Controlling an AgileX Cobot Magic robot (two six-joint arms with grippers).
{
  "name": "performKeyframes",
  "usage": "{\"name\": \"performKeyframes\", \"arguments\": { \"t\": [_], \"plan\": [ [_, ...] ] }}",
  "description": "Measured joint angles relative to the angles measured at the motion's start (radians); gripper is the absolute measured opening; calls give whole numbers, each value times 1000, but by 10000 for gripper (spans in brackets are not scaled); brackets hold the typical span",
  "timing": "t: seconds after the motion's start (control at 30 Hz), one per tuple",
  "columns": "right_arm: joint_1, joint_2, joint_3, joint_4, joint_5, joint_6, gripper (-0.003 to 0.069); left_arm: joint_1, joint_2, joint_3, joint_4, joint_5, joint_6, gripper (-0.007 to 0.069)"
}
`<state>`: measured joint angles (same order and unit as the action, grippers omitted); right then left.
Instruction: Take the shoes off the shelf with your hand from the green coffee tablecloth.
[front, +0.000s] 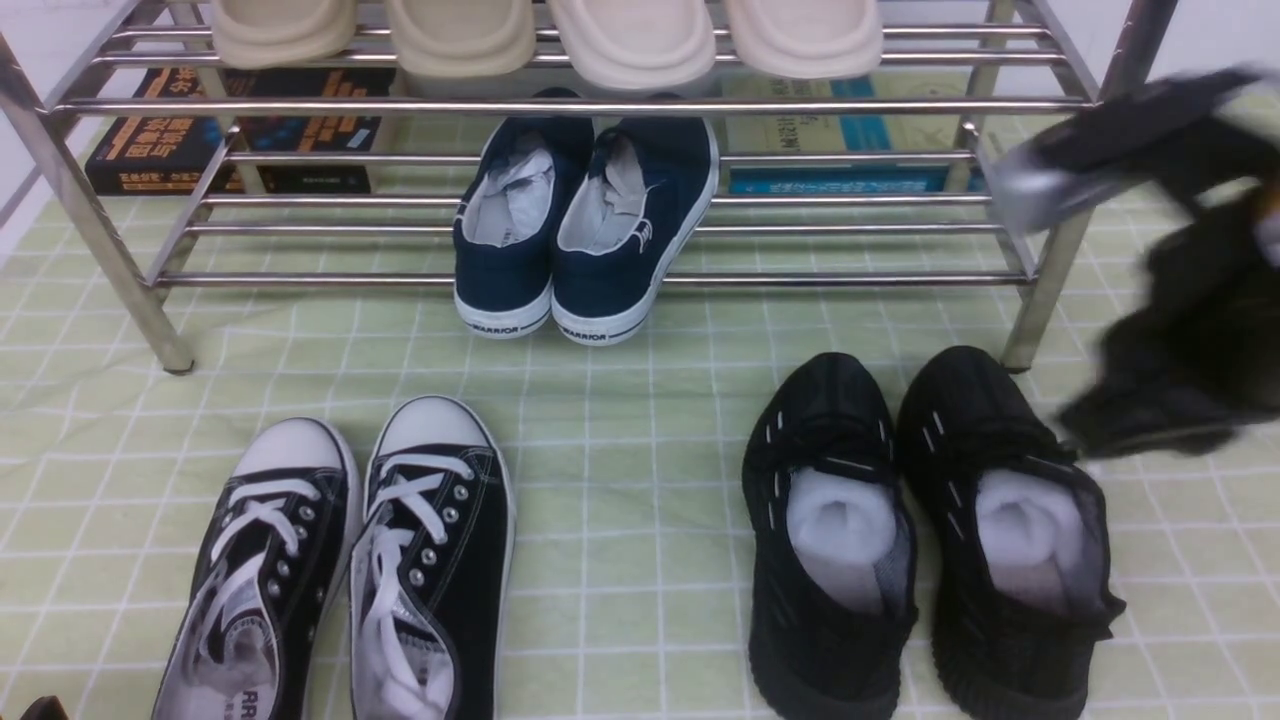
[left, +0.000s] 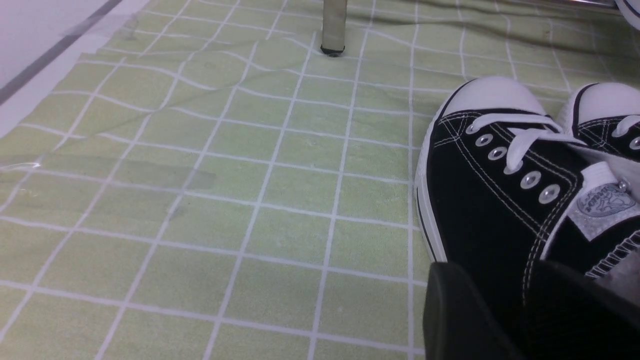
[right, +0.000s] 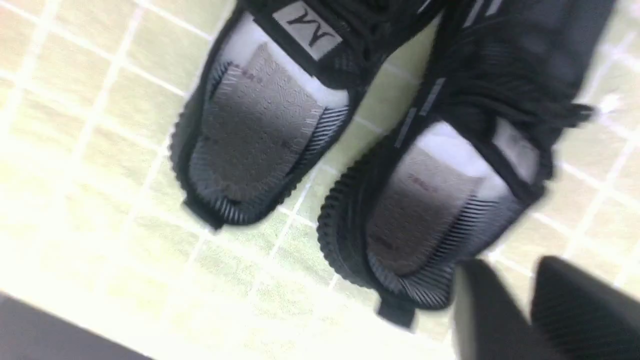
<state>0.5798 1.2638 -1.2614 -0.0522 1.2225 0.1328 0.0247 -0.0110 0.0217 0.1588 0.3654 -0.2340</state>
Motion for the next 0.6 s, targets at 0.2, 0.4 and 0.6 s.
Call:
{"name": "performKeyframes", "arguments": {
  "t": [0.2, 0.4, 0.6],
  "plan": [
    [0, -397, 283, 0, -186, -1, -14, 0, 0, 0, 0, 0, 0, 242],
    [0, -643, 667, 19, -692, 36, -14, 0, 0, 0, 0, 0, 0, 242],
    [0, -706, 863, 22, -977, 52, -12, 0, 0, 0, 0, 0, 0, 242]
  ]
}}
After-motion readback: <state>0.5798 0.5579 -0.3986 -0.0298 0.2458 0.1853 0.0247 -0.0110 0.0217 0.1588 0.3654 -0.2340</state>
